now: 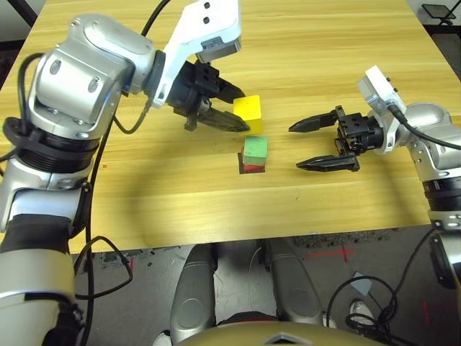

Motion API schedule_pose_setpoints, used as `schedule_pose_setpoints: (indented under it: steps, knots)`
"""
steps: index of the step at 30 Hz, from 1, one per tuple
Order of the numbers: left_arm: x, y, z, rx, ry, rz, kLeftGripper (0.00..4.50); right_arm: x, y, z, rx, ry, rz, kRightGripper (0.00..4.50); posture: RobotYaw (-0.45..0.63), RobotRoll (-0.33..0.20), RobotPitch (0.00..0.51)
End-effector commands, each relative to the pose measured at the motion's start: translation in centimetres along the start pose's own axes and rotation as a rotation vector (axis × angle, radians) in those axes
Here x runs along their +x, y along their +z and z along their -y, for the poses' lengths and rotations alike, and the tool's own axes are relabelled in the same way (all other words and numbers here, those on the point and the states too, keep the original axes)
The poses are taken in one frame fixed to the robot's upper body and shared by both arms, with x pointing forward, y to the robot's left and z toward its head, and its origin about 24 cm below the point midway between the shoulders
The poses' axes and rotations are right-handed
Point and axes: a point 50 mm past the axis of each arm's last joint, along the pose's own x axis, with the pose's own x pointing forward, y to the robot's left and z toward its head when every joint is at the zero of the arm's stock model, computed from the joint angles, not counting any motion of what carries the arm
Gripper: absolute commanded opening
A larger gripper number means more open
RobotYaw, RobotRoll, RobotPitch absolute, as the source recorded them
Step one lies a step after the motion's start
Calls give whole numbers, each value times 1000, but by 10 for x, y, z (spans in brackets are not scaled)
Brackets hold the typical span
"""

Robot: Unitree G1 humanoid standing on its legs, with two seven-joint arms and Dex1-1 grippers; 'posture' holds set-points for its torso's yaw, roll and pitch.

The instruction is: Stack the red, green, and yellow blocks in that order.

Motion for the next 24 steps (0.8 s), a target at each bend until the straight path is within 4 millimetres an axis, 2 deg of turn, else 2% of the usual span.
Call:
schedule_pose_setpoints:
  steps: [1,12,24]
  knots:
    - [8,2,4,55,-34,0,2050,-2,0,-2,-8,-2,-4,4500,76,-25,285]
    - [18,-4,4,87,-47,-15,2050,-2,1,-4,-5,-9,-5,4500,56,-28,294]
    - [20,-19,2,106,-59,-100,2050,-2,1,-5,-2,-17,5,4500,45,-23,295]
